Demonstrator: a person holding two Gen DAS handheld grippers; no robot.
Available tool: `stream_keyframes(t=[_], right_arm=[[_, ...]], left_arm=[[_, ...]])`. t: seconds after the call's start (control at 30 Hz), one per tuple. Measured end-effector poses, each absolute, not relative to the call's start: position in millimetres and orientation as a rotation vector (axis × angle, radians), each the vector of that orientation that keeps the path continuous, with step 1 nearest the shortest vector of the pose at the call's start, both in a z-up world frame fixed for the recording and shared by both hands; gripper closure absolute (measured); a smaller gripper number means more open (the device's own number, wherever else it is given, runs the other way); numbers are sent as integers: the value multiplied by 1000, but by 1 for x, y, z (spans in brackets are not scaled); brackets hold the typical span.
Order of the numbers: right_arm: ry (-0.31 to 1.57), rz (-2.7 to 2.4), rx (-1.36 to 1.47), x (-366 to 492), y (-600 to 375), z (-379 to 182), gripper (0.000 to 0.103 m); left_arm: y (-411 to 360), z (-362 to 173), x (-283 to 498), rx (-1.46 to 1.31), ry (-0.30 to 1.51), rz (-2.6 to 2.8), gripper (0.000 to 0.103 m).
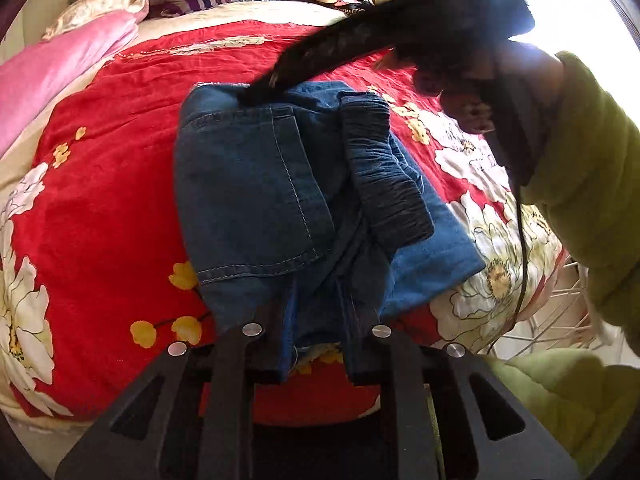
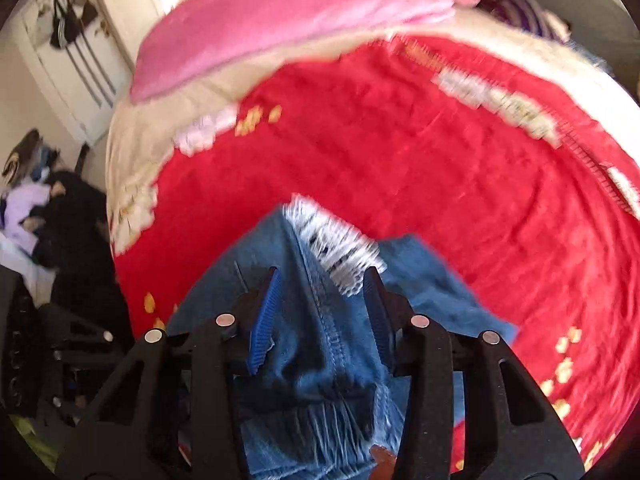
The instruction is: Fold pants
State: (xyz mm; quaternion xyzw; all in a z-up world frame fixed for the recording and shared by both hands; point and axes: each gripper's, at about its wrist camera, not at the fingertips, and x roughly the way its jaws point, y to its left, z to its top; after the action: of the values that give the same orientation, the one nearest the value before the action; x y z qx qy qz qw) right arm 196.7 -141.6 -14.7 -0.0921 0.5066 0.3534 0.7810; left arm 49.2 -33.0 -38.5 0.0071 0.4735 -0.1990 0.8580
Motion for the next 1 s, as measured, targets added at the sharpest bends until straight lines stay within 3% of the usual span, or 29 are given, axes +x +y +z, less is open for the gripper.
stream_keyframes(t=[0.03,0.07,0.57,0.73,1.0], right_arm=[[1107,771,-217,194,-139,-19,91],[1117,789,-228,191,-135,-22,99],[1051,644,-321,198,-124,-32,101],[1008,625,-224,191,-143,-12,76],[928,598,-157,164,-172,17,50]], left_arm=[[-30,-37,50,1,997,-421,86],[-26,-38,51,-21,1001,-428,86],[-22,-38,53,-78,997,-424,84],[-22,-38,52,-83,997,-425,83],[-22,-38,51,-88,995,-427,81]])
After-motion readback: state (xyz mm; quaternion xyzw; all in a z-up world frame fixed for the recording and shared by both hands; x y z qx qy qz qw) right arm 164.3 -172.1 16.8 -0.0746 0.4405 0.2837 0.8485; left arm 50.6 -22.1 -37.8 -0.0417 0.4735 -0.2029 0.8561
